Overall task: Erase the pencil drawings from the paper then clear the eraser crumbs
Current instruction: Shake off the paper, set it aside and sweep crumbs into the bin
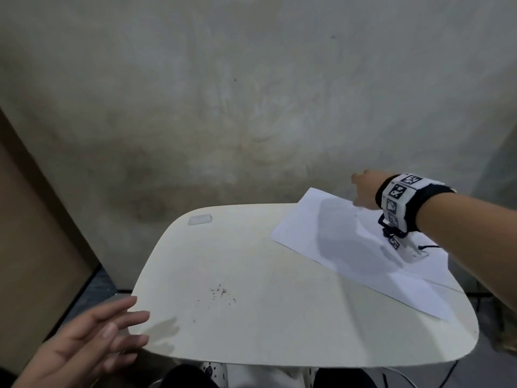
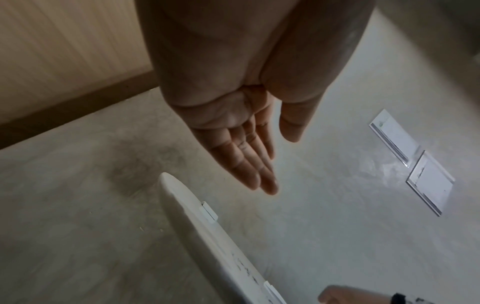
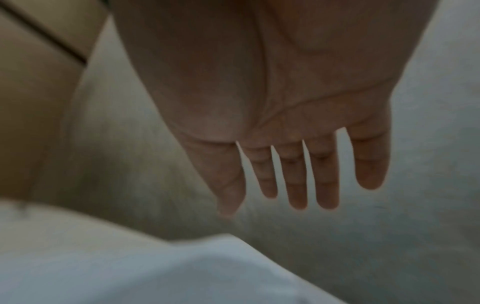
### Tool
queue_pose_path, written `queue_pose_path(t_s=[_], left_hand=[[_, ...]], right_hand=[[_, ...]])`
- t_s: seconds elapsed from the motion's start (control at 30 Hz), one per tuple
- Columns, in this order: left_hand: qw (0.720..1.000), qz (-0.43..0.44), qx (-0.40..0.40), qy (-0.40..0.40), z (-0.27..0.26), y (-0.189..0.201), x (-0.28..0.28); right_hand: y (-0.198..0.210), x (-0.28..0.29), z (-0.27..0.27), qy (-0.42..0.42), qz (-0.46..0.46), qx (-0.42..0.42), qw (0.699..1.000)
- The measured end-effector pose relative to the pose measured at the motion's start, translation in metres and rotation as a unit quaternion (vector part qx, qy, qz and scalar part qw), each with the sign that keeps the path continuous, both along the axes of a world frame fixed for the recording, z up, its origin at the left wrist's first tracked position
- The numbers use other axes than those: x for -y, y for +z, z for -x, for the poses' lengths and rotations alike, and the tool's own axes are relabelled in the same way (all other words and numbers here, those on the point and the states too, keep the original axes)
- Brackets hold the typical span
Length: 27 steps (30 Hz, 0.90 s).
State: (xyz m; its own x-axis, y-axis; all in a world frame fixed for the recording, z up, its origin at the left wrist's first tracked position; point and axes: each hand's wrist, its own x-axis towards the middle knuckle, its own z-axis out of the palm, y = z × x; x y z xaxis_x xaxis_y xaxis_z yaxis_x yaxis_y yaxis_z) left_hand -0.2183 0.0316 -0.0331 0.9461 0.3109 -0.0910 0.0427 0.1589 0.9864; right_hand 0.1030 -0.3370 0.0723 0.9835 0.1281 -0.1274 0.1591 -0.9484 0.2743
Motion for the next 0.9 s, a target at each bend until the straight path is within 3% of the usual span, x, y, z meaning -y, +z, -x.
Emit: queue_pose_path(t_s=[0.07, 0.17, 0.27, 0.4, 0.47, 0.53, 0.63, 0.67, 0.7, 0.73, 0.8, 0.9], left_hand=[[0.999, -0.044, 0.010, -0.021, 0.000, 0.006, 0.006], [0.998, -0.045, 0.043, -0.027, 0.000, 0.019, 0.016], [0.994, -0.091, 0.051, -0.003, -0.010, 0.030, 0.018], [0.980, -0.194, 0.021, -0.027, -0.033, 0.045, 0.010], [0.963, -0.265, -0.006, -0.045, -0.049, 0.048, 0.003], [0.914, -0.399, -0.037, -0.055, -0.066, 0.046, -0.004], [0.748, -0.631, -0.160, -0.130, -0.086, 0.029, -0.003], [0.702, -0.663, -0.204, -0.162, -0.089, 0.021, 0.001], [0.674, -0.671, -0.243, -0.191, -0.090, 0.015, 0.007], [0.661, -0.666, -0.272, -0.213, -0.089, 0.010, 0.014], [0.670, -0.646, -0.273, -0.243, -0.085, 0.002, 0.027], [0.712, -0.599, -0.205, -0.304, -0.072, 0.002, 0.043]], right_hand=[[0.014, -0.024, 0.023, 0.037, -0.072, -0.034, 0.996], [0.017, -0.076, 0.071, 0.139, -0.182, -0.150, 0.962], [-0.011, -0.128, 0.107, 0.216, -0.123, -0.228, 0.941], [-0.051, -0.168, 0.146, 0.256, -0.028, -0.203, 0.945], [-0.055, -0.170, 0.163, 0.283, 0.024, -0.242, 0.928], [-0.045, -0.165, 0.171, 0.300, 0.017, -0.301, 0.905], [-0.023, -0.148, 0.169, 0.225, -0.166, -0.307, 0.909], [-0.017, -0.137, 0.170, 0.195, -0.229, -0.284, 0.910], [-0.014, -0.125, 0.172, 0.173, -0.273, -0.264, 0.909], [-0.014, -0.111, 0.177, 0.152, -0.292, -0.254, 0.909], [-0.027, -0.091, 0.192, 0.102, -0.254, -0.248, 0.929], [-0.073, -0.096, 0.217, 0.072, -0.118, -0.185, 0.973]])
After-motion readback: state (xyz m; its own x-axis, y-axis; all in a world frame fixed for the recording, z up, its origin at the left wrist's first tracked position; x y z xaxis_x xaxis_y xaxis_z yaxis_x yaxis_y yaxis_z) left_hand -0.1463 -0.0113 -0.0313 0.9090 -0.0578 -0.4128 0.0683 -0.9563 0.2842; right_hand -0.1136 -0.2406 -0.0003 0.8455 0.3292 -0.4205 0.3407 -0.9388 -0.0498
